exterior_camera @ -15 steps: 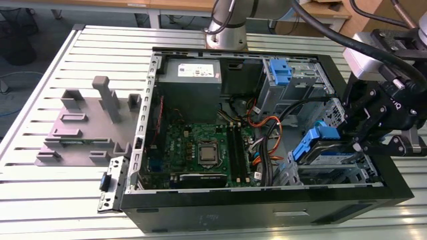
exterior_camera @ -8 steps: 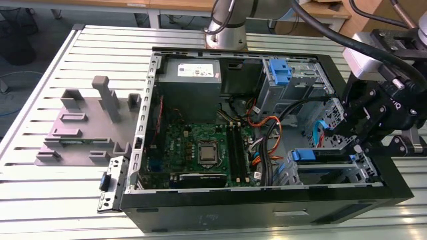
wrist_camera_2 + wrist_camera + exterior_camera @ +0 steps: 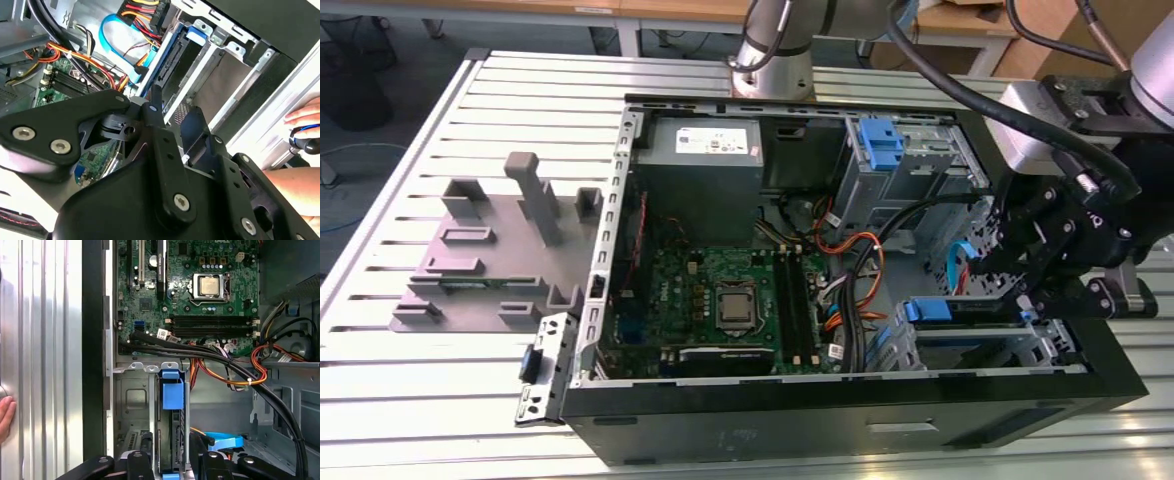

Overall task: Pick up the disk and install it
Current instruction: 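Insert the disk into the insertion slot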

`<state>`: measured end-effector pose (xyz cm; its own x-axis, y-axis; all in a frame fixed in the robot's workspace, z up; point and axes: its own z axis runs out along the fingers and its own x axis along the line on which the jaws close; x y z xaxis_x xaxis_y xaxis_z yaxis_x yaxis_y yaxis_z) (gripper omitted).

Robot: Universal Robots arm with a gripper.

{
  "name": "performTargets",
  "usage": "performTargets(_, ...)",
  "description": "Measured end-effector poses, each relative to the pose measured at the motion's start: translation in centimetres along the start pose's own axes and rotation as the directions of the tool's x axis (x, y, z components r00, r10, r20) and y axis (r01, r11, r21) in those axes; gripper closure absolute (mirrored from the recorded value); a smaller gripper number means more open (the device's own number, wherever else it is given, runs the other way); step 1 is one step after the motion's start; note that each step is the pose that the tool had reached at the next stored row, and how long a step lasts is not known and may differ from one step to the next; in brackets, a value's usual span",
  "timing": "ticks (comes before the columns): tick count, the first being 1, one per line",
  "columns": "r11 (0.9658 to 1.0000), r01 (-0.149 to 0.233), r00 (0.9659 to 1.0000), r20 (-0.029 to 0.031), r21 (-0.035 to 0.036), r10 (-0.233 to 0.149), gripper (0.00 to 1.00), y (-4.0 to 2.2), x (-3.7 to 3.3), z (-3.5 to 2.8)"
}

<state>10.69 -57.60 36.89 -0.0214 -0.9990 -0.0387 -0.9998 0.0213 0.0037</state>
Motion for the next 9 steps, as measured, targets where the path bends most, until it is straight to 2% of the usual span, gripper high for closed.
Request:
performTargets(5, 1.0, 0.001, 1.0, 0.0, 0.0006, -0.001, 0.58, 0.07, -0.63, 0.45)
performTargets(9, 1.0, 0.002, 1.0, -0.0004, 0.0006, -0.002, 0.58, 0.08, -0.75, 0.71)
